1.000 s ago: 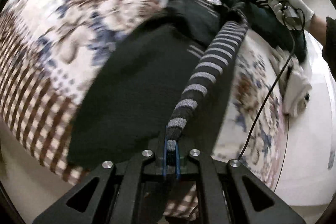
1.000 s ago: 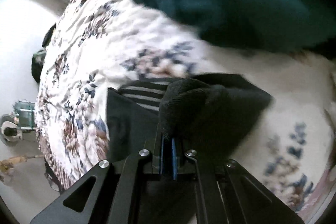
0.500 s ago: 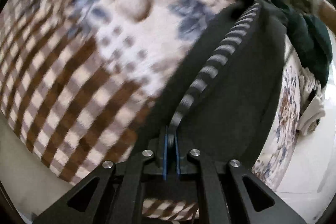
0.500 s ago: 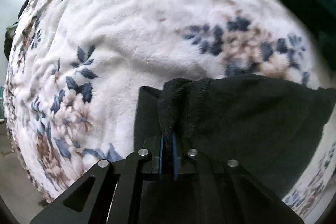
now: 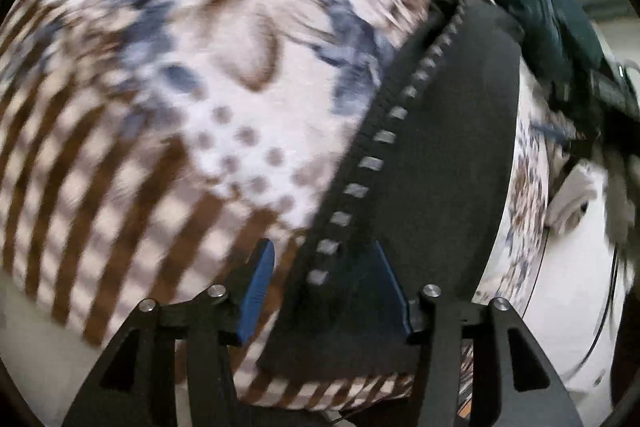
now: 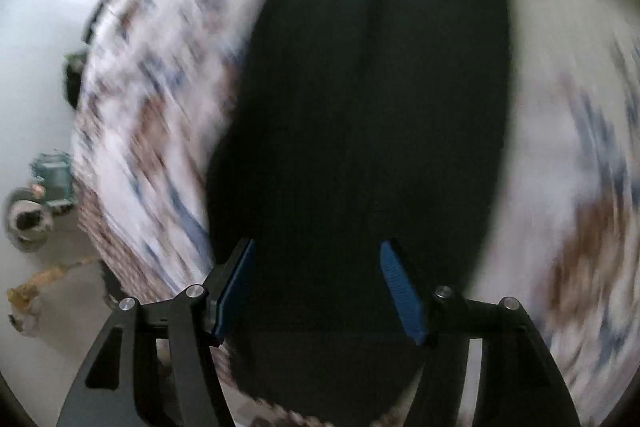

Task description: Fold small clothes

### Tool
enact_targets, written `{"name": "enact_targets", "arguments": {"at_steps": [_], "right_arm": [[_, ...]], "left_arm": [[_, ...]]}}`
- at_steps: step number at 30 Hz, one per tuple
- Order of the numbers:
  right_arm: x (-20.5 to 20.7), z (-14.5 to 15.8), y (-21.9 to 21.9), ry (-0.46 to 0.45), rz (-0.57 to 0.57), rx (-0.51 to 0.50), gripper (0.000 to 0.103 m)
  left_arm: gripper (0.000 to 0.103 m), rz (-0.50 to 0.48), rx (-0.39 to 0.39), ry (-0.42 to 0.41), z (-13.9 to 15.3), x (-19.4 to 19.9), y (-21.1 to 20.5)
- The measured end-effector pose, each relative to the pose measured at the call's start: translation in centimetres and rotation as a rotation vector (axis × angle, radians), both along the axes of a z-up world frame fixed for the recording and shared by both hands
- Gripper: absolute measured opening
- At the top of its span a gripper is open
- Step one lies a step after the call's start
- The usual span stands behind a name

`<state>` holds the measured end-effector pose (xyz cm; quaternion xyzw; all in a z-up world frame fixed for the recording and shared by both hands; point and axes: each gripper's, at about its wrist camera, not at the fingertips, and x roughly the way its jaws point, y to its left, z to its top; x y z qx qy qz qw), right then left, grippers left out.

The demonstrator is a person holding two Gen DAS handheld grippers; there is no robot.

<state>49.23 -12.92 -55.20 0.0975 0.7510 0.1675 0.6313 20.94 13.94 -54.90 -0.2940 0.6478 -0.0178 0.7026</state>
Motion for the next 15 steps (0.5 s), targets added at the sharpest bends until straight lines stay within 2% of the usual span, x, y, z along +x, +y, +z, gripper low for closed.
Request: {"name": "enact_targets", "arguments": {"at_steps": [2,4,6,8,10,13,15], "right_arm": [[-4.7,-2.0,-1.2,0.050,-0.003,-0.018,0.066],[-8.8,-5.0,-1.6,0.093,0.039,-0.092,0.066],[-12.1,-7.4,-2.0,0.101,0.104,-0.182,0.066],[-13.2,-7.9,-2.7,0.108,0.087,-0.203,0.066],[-12.1,-5.8,-3.9,0.025,0.007,-0.148,0.066],[-8.7,-3.3,-5.9,-0.091,-0.092,-0.128,0.066],[-6.0,-2.7,-7.3,-0.123,-0.162,-0.100,0.066]], "left_arm": [[0.049,-0.092,0.116,0.092,-2.2,0.6,-1.2],[0.049,-0.085,0.108,0.131,-3.3,0.4,-0.8],[0.049,-0.058,0.077,0.154,-2.8,0.9,0.5],[0.049,-0.045,0.088,0.119,-0.7,2.0,1.7],[0.049,-0.042,0.083,0.058,1.7,4.5,2.4],[0.053,-0.038,0.032,-0.046,4.3,10.9,2.4],[0.053,-0.058,-0.003,-0.145,5.2,17.7,1.4]]}}
